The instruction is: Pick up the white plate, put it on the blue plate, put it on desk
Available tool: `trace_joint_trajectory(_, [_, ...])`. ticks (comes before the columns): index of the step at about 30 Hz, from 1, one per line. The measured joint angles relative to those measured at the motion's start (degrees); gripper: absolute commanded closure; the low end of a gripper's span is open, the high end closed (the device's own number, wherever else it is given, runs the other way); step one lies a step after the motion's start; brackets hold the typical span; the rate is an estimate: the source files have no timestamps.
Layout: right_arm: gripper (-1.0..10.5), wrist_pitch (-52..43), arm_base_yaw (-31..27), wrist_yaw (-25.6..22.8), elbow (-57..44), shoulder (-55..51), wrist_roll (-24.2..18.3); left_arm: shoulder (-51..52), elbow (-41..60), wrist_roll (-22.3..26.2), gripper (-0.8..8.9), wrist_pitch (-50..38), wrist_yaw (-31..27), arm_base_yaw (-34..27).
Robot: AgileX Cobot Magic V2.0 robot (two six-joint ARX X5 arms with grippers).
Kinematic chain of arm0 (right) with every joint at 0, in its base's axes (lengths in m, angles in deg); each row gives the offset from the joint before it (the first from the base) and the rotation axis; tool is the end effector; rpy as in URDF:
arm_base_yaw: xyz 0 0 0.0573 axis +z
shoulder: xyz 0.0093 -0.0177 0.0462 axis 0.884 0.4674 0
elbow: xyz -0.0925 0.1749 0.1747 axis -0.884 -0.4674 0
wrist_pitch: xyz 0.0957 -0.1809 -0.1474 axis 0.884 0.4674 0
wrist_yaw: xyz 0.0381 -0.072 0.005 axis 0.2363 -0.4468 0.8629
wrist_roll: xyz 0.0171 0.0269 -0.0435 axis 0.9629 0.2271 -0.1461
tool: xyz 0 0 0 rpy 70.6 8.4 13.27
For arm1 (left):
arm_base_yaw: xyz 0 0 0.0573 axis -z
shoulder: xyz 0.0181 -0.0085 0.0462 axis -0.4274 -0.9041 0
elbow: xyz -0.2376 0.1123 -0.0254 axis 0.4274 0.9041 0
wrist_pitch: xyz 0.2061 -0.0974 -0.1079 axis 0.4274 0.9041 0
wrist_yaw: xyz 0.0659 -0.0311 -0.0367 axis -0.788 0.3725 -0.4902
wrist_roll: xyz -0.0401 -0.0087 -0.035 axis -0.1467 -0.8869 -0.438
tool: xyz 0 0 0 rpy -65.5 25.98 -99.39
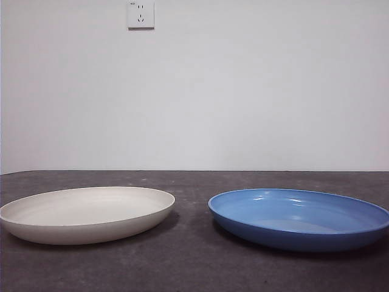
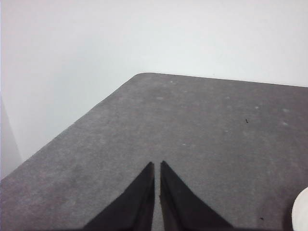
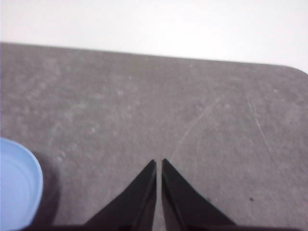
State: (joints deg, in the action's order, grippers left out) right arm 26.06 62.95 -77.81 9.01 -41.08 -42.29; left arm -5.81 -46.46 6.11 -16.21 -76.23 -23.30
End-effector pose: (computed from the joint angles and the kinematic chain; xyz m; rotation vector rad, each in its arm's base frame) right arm 0.0965 -0.0010 0.1569 -0.0222 0.1109 -0.0651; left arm 0.0947 0.0050 0.1652 -0.0317 0.0600 0.2526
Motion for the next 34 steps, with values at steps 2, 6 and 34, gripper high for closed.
trace_joint_trajectory(2, [9.3,-0.5,0.0,0.2,0.0,0.0,1.6,0.0,0.0,0.0,7.95,0.0,0.0,0.0])
trace_joint_trajectory(6, [9.3,-0.2,0.0,1.4,0.0,0.0,4.3,0.0,0.0,-1.2,7.98,0.0,0.0,0.0])
trace_joint_trajectory(34, [9.4,13.3,3.3,9.5,31.3,23.4,22.3,-27.6,-31.3,-13.4,7.98,5.2,11.3,2.5])
